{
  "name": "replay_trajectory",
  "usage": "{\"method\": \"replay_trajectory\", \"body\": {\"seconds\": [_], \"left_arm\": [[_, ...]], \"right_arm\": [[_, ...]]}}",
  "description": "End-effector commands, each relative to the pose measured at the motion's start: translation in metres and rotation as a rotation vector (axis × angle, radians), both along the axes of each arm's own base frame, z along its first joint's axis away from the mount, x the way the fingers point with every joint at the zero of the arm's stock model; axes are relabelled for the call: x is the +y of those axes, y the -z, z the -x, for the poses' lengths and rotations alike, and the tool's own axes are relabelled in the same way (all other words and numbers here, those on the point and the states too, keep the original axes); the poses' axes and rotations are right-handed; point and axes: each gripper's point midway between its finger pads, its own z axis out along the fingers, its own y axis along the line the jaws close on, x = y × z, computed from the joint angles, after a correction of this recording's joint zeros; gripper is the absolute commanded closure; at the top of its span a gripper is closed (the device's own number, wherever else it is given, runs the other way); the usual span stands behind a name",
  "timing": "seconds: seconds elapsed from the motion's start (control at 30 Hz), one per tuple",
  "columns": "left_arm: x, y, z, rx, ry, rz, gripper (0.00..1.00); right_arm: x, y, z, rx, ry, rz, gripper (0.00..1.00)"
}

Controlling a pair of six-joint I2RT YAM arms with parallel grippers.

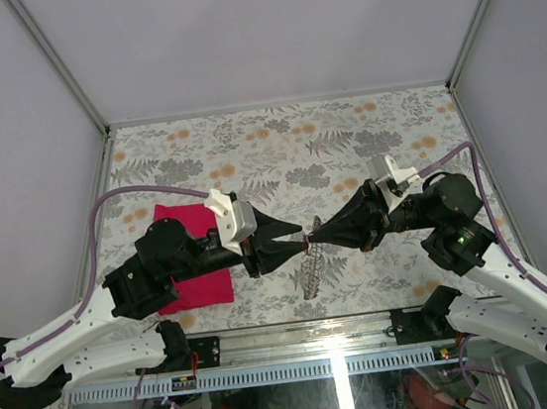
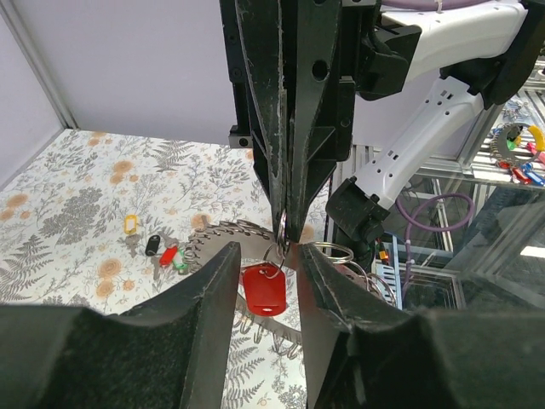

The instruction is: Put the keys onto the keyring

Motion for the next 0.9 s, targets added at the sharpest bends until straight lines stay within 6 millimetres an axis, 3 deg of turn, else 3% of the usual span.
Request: {"method": "replay_trajectory", "body": {"seconds": [0.0, 0.33, 0.67, 0.87], "left_arm": [[-0.0035, -0.0164, 0.0036, -0.023, 0.022, 0.058, 0.67], [-0.0065, -0.0154, 0.0042, -0.027, 0.034, 0.047, 0.75], [-0.0033, -0.0222, 0.0051, -0.04, 0.031, 0.063, 0.77], [-0.003, -0.0185, 0.0041, -0.037, 0.025, 0.051, 0.89]], "right_arm": [[-0.0064, -0.0374, 0.0125, -0.098, -0.027, -0.085, 1.0], [-0.0064, -0.039, 0.0128, -0.1, -0.03, -0.087, 1.0], [-0.0028, -0.0326, 0.0108, -0.089, -0.041, -0.068, 1.0], [-0.0033, -0.0339, 0.0115, -0.091, -0.041, -0.071, 1.0]]}}
